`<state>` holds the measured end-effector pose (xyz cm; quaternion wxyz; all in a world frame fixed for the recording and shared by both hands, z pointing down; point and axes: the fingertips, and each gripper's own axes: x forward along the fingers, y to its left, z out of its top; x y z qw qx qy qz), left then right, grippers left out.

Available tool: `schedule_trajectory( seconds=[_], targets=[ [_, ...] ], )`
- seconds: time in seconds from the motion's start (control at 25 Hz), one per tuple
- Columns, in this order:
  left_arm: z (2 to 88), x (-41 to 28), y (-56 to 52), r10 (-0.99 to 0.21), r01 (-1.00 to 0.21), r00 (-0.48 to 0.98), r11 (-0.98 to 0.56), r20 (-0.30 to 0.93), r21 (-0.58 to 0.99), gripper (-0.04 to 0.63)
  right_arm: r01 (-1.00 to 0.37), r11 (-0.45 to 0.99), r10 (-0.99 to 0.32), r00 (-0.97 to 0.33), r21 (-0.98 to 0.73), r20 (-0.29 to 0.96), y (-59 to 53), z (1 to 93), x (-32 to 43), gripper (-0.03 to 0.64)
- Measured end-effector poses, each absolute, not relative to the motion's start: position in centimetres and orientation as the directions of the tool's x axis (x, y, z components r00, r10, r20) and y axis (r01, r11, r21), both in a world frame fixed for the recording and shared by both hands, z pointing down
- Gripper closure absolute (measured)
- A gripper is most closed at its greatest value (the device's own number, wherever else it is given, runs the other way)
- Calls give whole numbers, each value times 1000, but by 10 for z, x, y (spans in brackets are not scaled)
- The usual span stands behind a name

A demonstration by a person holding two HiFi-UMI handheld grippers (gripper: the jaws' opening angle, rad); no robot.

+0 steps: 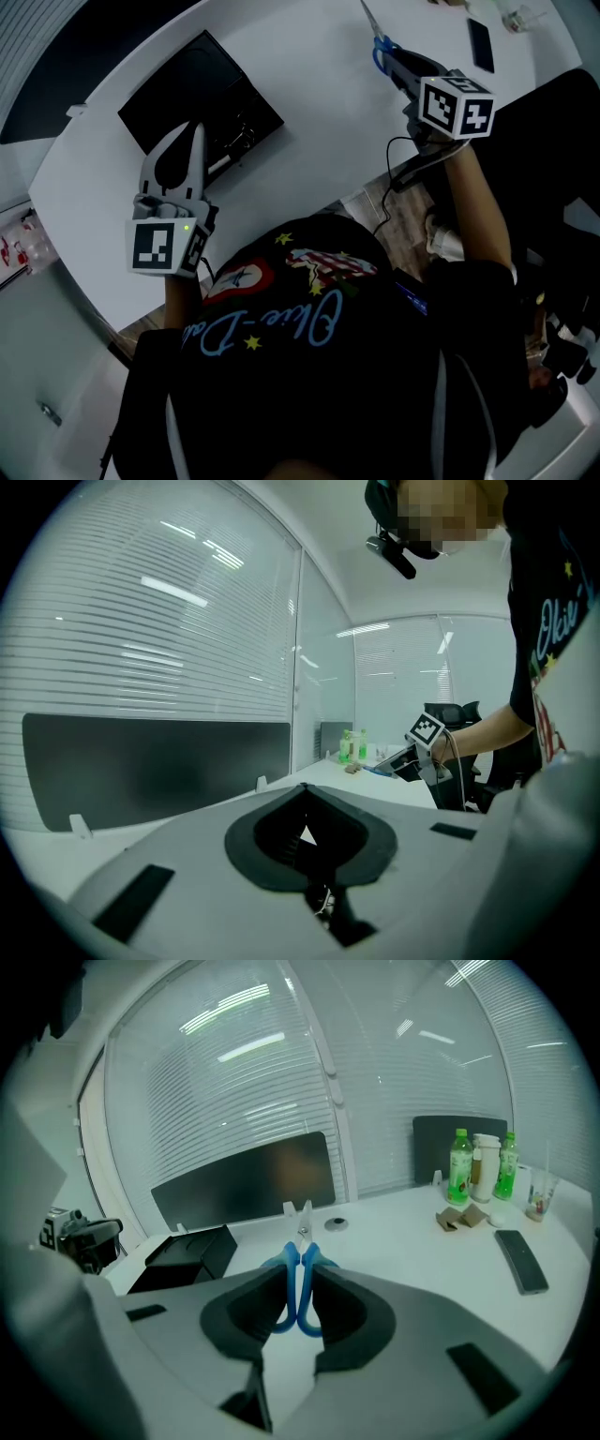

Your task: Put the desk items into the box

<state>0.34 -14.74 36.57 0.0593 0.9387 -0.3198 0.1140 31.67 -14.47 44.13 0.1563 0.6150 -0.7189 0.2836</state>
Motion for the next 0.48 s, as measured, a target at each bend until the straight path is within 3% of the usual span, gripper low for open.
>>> schedule_trajectory(
  seconds=[0.48],
  targets=[
    [361,-13,-140,-614,-640,754,-767,232,50,587,-945,161,-805,-293,-285,516,-141,397,295,523]
  ],
)
